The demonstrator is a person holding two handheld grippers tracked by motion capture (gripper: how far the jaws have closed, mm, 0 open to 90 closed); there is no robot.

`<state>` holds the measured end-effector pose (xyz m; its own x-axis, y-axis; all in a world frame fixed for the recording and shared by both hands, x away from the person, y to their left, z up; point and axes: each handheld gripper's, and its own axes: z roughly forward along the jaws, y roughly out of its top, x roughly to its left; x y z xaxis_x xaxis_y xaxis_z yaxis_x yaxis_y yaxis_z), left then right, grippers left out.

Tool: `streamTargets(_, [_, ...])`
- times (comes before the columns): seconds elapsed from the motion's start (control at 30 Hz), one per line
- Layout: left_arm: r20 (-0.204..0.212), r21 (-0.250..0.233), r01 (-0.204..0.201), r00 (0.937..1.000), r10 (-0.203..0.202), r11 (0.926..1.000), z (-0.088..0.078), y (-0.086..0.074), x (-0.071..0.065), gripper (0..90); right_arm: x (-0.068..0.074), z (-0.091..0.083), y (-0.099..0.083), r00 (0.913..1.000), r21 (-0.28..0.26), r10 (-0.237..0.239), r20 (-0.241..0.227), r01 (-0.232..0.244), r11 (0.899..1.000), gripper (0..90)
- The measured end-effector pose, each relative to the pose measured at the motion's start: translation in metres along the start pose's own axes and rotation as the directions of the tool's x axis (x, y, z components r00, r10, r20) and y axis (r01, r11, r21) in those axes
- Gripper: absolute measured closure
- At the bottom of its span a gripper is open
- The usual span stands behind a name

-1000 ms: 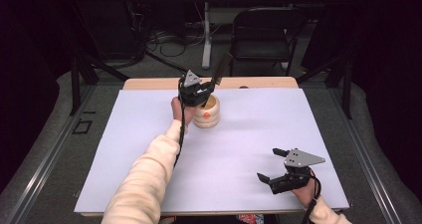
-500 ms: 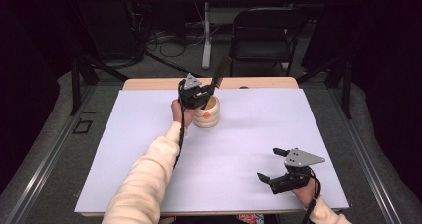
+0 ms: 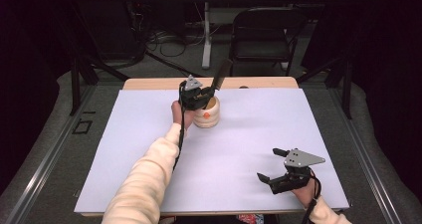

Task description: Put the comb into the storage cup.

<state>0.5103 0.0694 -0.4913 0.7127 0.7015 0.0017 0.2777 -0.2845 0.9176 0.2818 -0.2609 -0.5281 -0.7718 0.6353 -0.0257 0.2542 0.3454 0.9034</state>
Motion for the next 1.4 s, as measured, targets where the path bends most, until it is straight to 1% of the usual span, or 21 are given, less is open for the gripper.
streamTargets(0.27, [0.001,0.026,-0.014,0.9999,0.013,0.9996,-0.0003,-0.0023,0.001,72.5,-0.0001,0.0002,0.0,1.0,0.0,0.0,0.0,0.0,1.0,0.0])
streamTargets(0.4, [0.003,0.043,-0.029,0.9996,0.029,0.9987,-0.0017,-0.0032,0.0015,72.5,-0.0001,0.0,0.0,1.0,0.0,0.0,0.0,0.0,1.0,0.0])
streamTargets(0.63, [0.008,0.057,-0.031,0.9995,0.031,0.9979,-0.0027,-0.005,0.0034,72.5,0.0,0.0,0.0,1.0,0.0,0.0,0.001,0.0,1.0,0.0])
streamTargets(1.03, [0.017,0.085,-0.054,0.9985,0.052,0.9949,-0.0027,-0.0046,0.0026,72.5,-0.0001,-0.0001,0.0001,1.0,0.0,0.0,0.001,0.0,1.0,0.0])
streamTargets(1.4, [0.023,0.097,-0.068,0.9976,0.066,0.9929,-0.0043,-0.0042,0.0031,72.5,0.0,-0.0002,0.0001,1.0,0.0,0.0,0.001,0.0,1.0,0.0])
